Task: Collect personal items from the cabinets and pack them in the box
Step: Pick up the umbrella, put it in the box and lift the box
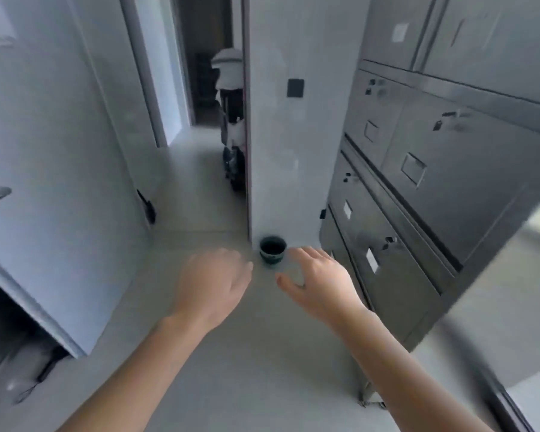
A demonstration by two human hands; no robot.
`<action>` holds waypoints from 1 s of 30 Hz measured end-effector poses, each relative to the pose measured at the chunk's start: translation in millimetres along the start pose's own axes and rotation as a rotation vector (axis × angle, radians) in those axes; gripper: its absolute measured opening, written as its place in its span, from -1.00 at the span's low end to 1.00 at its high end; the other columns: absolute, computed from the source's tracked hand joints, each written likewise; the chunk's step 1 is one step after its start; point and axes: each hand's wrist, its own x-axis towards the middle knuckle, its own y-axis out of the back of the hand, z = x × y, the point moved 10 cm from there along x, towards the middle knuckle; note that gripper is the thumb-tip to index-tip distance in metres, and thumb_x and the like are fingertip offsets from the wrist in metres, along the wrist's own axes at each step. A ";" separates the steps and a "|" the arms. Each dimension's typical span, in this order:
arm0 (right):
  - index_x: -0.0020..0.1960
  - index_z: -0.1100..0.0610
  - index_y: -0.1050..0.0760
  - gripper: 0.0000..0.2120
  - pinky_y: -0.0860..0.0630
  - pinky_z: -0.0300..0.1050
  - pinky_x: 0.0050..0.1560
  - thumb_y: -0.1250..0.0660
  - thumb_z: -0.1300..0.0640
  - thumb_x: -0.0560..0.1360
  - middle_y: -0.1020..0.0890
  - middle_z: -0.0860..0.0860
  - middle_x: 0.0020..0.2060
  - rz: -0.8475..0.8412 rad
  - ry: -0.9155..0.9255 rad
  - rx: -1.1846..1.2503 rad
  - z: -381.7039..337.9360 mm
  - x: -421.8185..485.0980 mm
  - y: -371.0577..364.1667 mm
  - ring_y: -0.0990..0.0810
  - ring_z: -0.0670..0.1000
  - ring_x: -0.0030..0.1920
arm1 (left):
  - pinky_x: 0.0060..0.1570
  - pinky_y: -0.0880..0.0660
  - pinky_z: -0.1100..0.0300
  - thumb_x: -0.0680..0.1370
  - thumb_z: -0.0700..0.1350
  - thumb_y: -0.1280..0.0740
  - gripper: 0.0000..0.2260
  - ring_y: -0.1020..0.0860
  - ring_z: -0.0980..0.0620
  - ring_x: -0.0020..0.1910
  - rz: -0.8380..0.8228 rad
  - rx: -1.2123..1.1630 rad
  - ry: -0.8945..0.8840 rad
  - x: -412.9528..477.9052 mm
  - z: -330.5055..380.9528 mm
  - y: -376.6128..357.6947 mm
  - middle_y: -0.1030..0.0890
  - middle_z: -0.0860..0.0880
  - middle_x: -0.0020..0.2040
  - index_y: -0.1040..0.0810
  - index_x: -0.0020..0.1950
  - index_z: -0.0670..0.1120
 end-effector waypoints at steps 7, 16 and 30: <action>0.38 0.03 -0.50 -0.51 -0.44 -0.11 0.12 -0.33 -0.20 0.55 -0.63 -0.07 0.23 -0.026 0.132 0.050 -126.2 67.4 -53.5 -0.55 0.04 0.25 | -0.07 -0.46 0.01 0.60 0.20 0.03 -0.50 -0.59 -0.09 -0.10 0.037 0.078 0.113 -8.4 -140.7 24.7 -0.64 -0.01 -0.06 -0.60 0.02 -0.08; 0.43 0.04 -0.47 -0.48 -0.49 -0.06 0.24 -0.32 -0.20 0.57 -0.59 -0.07 0.33 -0.061 0.263 0.096 -223.5 116.1 -89.5 -0.53 0.03 0.34 | -0.08 -0.43 0.00 0.60 0.21 0.04 -0.49 -0.58 -0.12 -0.12 0.051 0.142 0.218 -11.8 -241.6 39.0 -0.62 -0.01 -0.11 -0.59 0.00 -0.07; 0.49 0.02 -0.42 -0.44 -0.46 -0.07 0.26 -0.29 -0.24 0.59 -0.54 -0.07 0.40 -0.331 0.761 0.288 -415.3 128.1 -199.9 -0.46 0.02 0.41 | -0.20 -0.44 0.03 0.59 0.16 -0.04 -0.58 -0.54 -0.10 -0.29 0.058 0.386 0.783 -158.8 -374.1 76.2 -0.57 0.00 -0.26 -0.57 -0.14 -0.06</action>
